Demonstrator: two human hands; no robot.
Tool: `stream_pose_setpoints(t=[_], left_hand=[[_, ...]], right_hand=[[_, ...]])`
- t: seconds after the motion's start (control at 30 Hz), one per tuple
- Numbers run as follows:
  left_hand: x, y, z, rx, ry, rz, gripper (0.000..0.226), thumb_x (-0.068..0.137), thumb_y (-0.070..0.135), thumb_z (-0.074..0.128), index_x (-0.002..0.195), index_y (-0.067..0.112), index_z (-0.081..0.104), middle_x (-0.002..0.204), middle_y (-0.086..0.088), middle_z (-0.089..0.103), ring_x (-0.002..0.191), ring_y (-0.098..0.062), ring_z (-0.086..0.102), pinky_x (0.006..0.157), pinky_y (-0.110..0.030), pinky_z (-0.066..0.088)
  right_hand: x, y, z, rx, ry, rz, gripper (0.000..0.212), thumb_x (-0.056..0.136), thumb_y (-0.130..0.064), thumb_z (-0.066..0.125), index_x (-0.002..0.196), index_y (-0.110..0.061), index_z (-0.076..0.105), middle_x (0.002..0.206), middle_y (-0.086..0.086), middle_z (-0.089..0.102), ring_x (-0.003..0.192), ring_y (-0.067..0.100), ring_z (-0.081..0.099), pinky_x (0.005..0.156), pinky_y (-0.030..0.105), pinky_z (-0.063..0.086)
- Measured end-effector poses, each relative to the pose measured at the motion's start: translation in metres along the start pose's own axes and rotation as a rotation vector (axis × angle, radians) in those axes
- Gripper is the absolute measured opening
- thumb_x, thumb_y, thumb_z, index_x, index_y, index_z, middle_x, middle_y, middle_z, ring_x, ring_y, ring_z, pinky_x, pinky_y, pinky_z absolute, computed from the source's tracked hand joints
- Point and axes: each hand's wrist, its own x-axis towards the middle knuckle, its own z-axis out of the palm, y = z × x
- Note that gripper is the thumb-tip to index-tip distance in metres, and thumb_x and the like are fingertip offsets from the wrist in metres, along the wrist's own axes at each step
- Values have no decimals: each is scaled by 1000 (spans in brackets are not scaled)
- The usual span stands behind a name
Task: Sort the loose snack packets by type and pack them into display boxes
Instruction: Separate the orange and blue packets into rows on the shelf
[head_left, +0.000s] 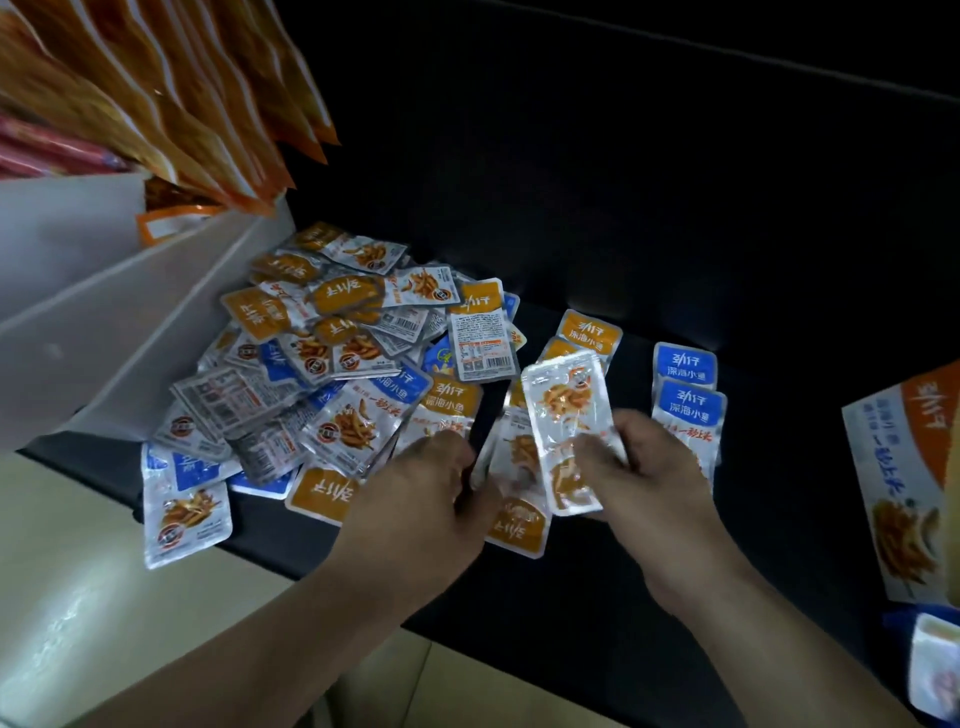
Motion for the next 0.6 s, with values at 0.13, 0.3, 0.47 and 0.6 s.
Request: stream_pose_setpoints(t=[0.13,0.3,0.47,0.6], left_hand=[[-1,8,17,311,-114,39,58,81,81,52,109,30,58,105,11,57,97,-11,62,68,-27,49],[1,12,21,262,-154,-1,54,79,73,67,110,33,49,110,16,52,106,-7,55,75,-25,50],[-2,12,24,97,-149,-30,49,76,56,80,97,37,39,100,20,47,94,-3,50,66,-20,39],[-5,9,11,-271,-175,-112,35,84,24,82,97,40,54,88,20,68,81,3,66,63,-19,54]], right_hand=[[-2,3,-8,68,-14,17,15,101,-20,63,108,-33,68,92,-17,76,84,7,76,60,30,62],[2,-4,-22,-1,90,-33,30,93,-13,73,114,-33,67,100,-11,76,86,6,75,60,31,63],[7,-13,-37,-20,153,-140,23,84,-14,83,96,-25,66,87,-11,77,76,7,75,54,19,55],[9,-18,-39,83,180,-201,21,88,-7,78,92,-27,75,93,-7,79,89,9,76,72,26,58]])
